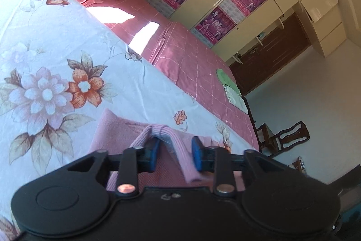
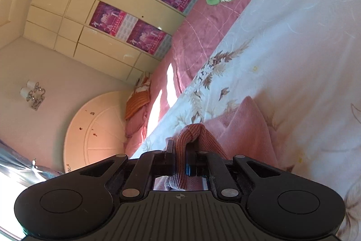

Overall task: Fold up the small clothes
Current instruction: 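Carry the hem over the body toward the collar with both tools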

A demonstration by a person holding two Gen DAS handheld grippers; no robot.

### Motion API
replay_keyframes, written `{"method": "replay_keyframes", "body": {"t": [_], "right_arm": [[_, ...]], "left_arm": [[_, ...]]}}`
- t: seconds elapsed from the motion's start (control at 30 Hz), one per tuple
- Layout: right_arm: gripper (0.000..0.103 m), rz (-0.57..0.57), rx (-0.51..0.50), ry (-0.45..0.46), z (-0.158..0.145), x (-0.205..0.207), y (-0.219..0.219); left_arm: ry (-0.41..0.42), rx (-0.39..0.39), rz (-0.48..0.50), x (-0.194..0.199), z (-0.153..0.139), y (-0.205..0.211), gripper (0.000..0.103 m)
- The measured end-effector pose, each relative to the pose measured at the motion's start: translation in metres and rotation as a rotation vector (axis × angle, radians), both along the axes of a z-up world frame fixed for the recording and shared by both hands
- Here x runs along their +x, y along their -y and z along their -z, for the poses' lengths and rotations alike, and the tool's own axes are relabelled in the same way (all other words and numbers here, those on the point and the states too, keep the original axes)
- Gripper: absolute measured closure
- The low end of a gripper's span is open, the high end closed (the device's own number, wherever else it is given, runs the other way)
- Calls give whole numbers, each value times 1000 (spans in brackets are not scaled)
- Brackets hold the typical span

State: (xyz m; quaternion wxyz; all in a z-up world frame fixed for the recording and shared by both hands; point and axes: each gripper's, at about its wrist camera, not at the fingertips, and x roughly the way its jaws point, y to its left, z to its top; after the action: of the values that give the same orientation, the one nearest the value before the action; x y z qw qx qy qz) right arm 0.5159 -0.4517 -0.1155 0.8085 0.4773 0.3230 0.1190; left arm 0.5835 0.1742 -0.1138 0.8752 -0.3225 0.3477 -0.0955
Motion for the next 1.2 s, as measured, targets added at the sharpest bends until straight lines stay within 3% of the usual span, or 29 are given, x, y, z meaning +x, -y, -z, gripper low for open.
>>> {"method": "replay_keyframes", "body": {"t": [0.03,0.07,0.17,0.23,0.33,0.43,0.5,0.53,0.6,0.7,0.73,0.87,1.0,1.07,1.1,1.13,1.2], "right_arm": [[33,21,-41,10,-3,1,0],[21,43,-89,52,-8,-2,-1],[21,21,-91,92,-11,2,3],[39,-22,-212,105,-16,5,-6],[58,-165,-410,91,-15,14,-36],[58,-245,-639,72,-5,19,-72],[58,-275,-754,75,0,18,-88],[58,-285,-794,81,3,17,-93],[63,-297,-851,99,5,14,-102],[95,-310,-955,119,13,11,-110],[99,-313,-946,126,16,11,-107],[103,-244,-901,177,4,8,-93],[103,-247,-851,174,1,12,-93],[91,-240,-795,134,2,18,-92],[61,-233,-777,132,2,18,-91],[42,-230,-775,141,2,18,-92],[42,-248,-806,131,4,18,-97]], "left_arm": [[40,26,-14,-2,-5,2,39],[85,59,-21,-4,-9,3,39],[112,111,6,1,-17,2,39],[88,197,67,9,-18,10,41],[29,387,174,18,-8,32,42],[-5,549,239,19,11,52,44],[13,604,248,13,18,60,48],[34,620,252,10,19,63,65],[67,640,241,4,18,67,87],[122,657,214,-8,14,73,91],[160,647,188,-14,9,72,91],[246,532,124,-31,-11,55,91],[152,553,150,-19,1,56,91],[111,549,149,-13,12,57,89],[106,551,145,-13,14,58,86],[104,556,136,-13,18,58,82],[100,556,131,-12,20,57,79]]}}
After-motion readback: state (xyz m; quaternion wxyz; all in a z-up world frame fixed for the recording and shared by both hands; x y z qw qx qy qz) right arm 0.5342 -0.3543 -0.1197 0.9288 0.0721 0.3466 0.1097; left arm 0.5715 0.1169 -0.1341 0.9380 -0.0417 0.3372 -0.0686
